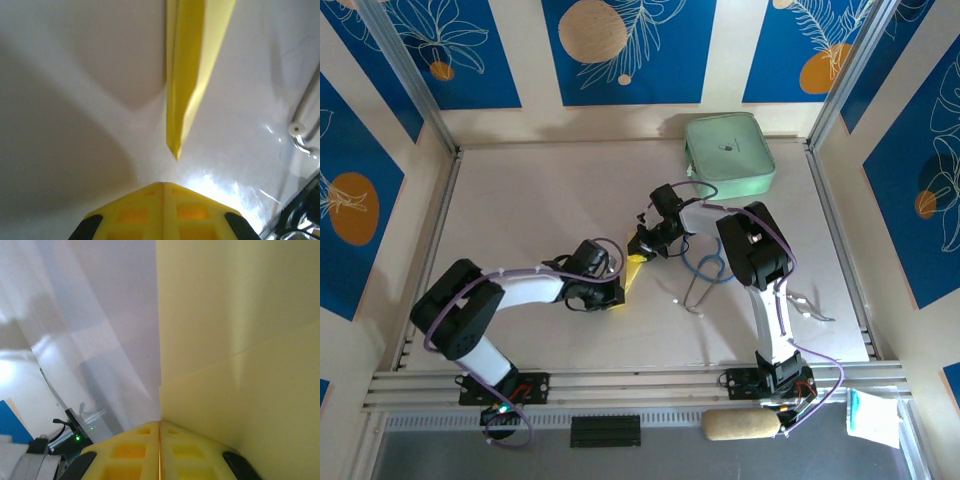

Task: Fold a paper plane with a square sheet of paper (pick it up from the middle)
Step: Fold the wing for the fifth time at the center of the table.

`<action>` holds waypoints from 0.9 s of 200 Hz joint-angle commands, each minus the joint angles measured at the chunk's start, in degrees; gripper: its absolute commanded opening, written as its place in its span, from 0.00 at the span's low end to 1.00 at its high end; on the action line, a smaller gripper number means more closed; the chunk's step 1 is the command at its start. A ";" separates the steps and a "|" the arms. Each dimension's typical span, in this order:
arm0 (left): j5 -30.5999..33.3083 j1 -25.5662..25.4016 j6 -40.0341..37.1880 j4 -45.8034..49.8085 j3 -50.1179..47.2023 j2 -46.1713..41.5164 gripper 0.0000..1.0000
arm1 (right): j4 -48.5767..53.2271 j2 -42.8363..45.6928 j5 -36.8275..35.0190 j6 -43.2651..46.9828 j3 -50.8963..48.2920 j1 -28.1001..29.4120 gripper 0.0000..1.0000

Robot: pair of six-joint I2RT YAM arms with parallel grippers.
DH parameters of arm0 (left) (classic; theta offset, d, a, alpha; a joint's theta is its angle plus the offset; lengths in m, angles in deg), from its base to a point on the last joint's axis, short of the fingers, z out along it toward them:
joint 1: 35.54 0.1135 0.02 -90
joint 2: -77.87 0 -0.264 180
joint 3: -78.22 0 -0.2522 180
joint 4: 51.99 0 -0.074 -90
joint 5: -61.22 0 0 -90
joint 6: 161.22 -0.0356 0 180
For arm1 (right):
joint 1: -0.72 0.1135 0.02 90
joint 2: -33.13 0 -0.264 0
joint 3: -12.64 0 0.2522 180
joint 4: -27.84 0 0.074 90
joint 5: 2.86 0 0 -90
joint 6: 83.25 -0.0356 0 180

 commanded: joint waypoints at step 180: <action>9.93 2.14 3.20 -5.90 5.80 9.74 0.00 | -2.77 6.17 -3.22 -7.68 -4.58 1.00 0.11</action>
